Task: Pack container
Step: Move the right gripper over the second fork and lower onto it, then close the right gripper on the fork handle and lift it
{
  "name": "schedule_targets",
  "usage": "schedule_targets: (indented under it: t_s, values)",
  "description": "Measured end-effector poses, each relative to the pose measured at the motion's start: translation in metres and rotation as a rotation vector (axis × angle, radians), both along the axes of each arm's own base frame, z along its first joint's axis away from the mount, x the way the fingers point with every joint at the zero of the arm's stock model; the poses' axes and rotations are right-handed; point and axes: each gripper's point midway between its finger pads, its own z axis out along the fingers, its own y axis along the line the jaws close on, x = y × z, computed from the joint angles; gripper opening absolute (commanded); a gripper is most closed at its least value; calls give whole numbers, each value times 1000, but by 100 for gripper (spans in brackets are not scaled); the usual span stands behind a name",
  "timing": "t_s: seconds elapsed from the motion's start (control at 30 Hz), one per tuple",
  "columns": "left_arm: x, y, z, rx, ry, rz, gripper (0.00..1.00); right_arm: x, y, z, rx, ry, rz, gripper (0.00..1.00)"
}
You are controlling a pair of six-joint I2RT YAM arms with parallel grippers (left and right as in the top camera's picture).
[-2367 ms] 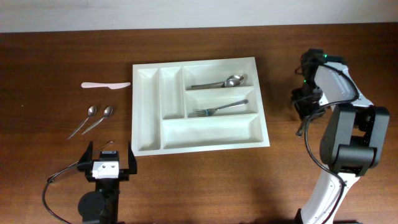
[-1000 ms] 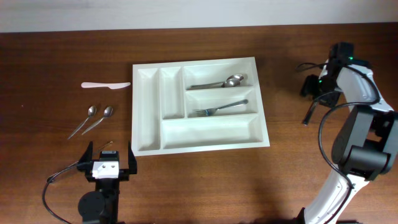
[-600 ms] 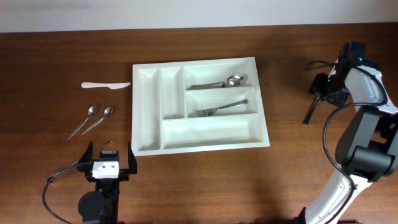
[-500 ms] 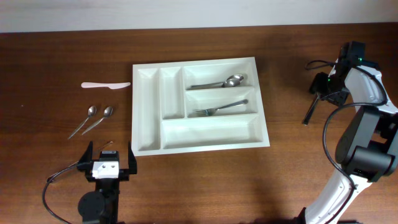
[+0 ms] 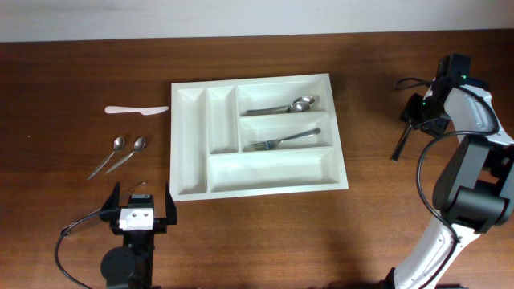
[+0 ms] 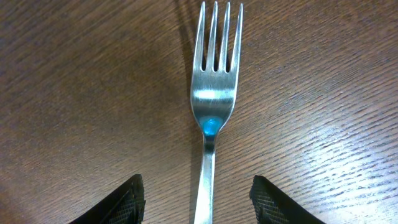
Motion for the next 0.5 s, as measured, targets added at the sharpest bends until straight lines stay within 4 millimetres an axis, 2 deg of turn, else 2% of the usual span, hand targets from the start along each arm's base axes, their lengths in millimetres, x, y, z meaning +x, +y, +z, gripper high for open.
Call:
schedule_targets:
  t_s: [0.13, 0.4, 0.5]
  values:
    - [0, 0, 0, 0, 0, 0, 99, -1, 0, -5, 5, 13, 0, 56]
    - [0, 0, 0, 0, 0, 0, 99, -7, 5, -29, 40, 65, -1, 56]
    - [0, 0, 0, 0, 0, 0, 99, -7, 6, -30, 43, 65, 0, 46]
